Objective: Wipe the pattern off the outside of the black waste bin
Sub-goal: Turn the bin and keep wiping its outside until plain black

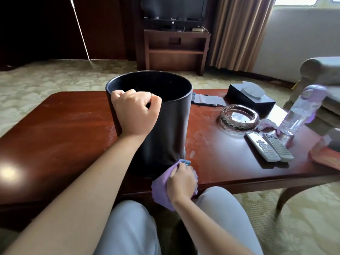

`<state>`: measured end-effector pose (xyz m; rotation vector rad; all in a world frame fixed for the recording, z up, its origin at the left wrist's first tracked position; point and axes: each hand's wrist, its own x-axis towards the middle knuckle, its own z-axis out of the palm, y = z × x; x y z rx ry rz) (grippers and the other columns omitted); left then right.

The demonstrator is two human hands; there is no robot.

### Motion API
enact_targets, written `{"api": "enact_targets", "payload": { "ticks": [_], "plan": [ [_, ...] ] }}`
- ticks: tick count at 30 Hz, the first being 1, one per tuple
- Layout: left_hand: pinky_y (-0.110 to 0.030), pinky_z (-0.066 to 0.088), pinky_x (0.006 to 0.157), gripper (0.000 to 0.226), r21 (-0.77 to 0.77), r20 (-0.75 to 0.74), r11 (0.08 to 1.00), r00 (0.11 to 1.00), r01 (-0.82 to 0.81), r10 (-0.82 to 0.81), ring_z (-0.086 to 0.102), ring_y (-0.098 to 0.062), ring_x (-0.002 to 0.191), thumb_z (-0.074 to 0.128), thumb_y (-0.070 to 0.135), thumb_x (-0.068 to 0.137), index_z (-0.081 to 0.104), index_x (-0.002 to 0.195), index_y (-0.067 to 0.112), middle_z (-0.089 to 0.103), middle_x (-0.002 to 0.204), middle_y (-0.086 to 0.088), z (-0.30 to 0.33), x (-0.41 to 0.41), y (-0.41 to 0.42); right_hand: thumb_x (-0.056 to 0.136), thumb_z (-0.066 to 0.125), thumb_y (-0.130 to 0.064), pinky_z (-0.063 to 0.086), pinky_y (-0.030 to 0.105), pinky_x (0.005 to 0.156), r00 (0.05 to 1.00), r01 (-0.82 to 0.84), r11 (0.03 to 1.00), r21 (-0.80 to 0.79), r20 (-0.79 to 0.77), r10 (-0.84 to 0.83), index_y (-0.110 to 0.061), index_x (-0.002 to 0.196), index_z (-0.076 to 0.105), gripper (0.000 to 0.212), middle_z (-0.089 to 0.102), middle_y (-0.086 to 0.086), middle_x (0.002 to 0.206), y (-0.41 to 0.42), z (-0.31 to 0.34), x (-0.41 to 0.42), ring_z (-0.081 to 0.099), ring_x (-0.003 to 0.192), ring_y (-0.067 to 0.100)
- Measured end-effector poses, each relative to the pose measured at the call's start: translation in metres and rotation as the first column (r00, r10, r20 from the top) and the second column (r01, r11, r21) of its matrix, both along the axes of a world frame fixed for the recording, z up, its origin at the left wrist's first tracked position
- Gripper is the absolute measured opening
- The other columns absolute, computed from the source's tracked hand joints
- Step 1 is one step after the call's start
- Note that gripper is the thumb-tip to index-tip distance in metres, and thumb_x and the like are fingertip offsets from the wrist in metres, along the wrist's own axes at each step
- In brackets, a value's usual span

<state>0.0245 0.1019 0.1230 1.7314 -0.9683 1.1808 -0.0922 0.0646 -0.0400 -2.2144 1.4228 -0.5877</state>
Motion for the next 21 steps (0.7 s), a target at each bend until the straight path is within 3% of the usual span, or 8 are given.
{"api": "enact_targets", "payload": {
  "ticks": [3, 5, 8, 11, 13, 15, 18, 21],
  "plan": [
    [-0.03, 0.019, 0.064, 0.042, 0.006, -0.013, 1.0, 1.0, 0.002, -0.002, 0.025, -0.014, 0.044, 0.048, 0.017, 0.077, 0.022, 0.045, 0.021, 0.017, 0.043, 0.01, 0.0, 0.0, 0.002, 0.071, 0.058, -0.018, 0.047, 0.029, 0.051, 0.997, -0.079, 0.991, -0.104, -0.031, 0.076, -0.011, 0.065, 0.065, 0.011, 0.061, 0.008, 0.062, 0.015, -0.005, -0.003, 0.06, 0.059, 0.028],
    [-0.029, 0.018, 0.065, 0.042, 0.004, -0.019, 1.0, 1.0, 0.0, 0.0, 0.025, -0.014, 0.044, 0.048, 0.018, 0.077, 0.021, 0.045, 0.021, 0.017, 0.042, 0.01, 0.0, 0.001, 0.002, 0.077, 0.057, -0.013, 0.045, 0.031, 0.059, 0.99, -0.133, 0.988, -0.077, -0.047, 0.129, -0.01, 0.073, 0.065, 0.01, 0.063, 0.01, 0.073, 0.008, -0.004, -0.006, 0.061, 0.069, 0.031],
    [-0.027, 0.016, 0.065, 0.043, 0.002, -0.029, 1.0, 1.0, 0.007, -0.006, 0.025, -0.015, 0.043, 0.049, 0.017, 0.077, 0.019, 0.046, 0.022, 0.017, 0.042, 0.009, 0.001, 0.001, 0.001, 0.094, 0.039, -0.021, 0.039, 0.034, 0.077, 0.983, -0.125, 0.99, -0.058, -0.143, 0.116, -0.015, 0.104, 0.062, 0.026, 0.059, 0.007, 0.105, -0.018, 0.001, -0.007, 0.057, 0.097, 0.029],
    [-0.028, 0.018, 0.066, 0.042, -0.006, -0.014, 1.0, 1.0, 0.012, -0.012, 0.026, -0.015, 0.042, 0.048, 0.017, 0.077, 0.021, 0.045, 0.022, 0.017, 0.042, 0.01, 0.0, 0.001, 0.002, 0.093, 0.037, -0.02, 0.04, 0.035, 0.085, 0.985, -0.088, 0.987, 0.136, -0.137, 0.106, -0.017, 0.108, 0.062, 0.029, 0.058, 0.009, 0.113, -0.05, 0.011, 0.003, 0.056, 0.104, 0.032],
    [-0.028, 0.018, 0.066, 0.042, -0.011, -0.01, 1.0, 1.0, 0.013, -0.013, 0.026, -0.015, 0.042, 0.048, 0.017, 0.077, 0.021, 0.045, 0.022, 0.017, 0.042, 0.01, 0.001, 0.001, 0.002, 0.086, 0.041, -0.019, 0.044, 0.033, 0.084, 0.991, -0.083, 0.96, 0.267, -0.077, 0.107, -0.017, 0.1, 0.065, 0.028, 0.063, 0.007, 0.11, -0.067, 0.017, 0.01, 0.059, 0.101, 0.031],
    [-0.028, 0.018, 0.065, 0.042, -0.009, -0.019, 1.0, 1.0, 0.013, -0.014, 0.025, -0.015, 0.042, 0.047, 0.017, 0.077, 0.021, 0.045, 0.022, 0.016, 0.042, 0.01, 0.001, 0.001, 0.002, 0.082, 0.044, -0.017, 0.044, 0.027, 0.073, 0.996, -0.085, 0.935, 0.345, 0.01, 0.087, -0.014, 0.092, 0.068, 0.025, 0.068, 0.007, 0.099, -0.076, 0.022, 0.01, 0.062, 0.093, 0.031],
    [-0.028, 0.017, 0.064, 0.04, 0.016, -0.035, 0.999, 0.999, 0.041, -0.04, 0.025, -0.015, 0.043, 0.045, 0.019, 0.076, 0.019, 0.046, 0.022, 0.015, 0.042, 0.009, 0.004, 0.003, 0.005, 0.086, 0.045, -0.014, 0.037, 0.027, 0.064, 0.988, -0.1, 0.949, 0.3, 0.14, 0.059, -0.008, 0.085, 0.069, 0.025, 0.069, 0.012, 0.09, -0.077, 0.026, 0.0, 0.059, 0.084, 0.032],
    [-0.029, 0.019, 0.064, 0.04, 0.058, -0.06, 0.994, 0.994, 0.094, -0.09, 0.027, -0.016, 0.043, 0.042, 0.02, 0.075, 0.014, 0.048, 0.025, 0.016, 0.042, 0.01, 0.008, 0.005, 0.007, 0.088, 0.045, -0.013, 0.042, 0.032, 0.07, 0.957, -0.078, 0.966, 0.247, 0.291, 0.003, -0.01, 0.09, 0.072, 0.027, 0.07, 0.013, 0.096, -0.074, 0.037, -0.005, 0.06, 0.089, 0.032]
  ]
}}
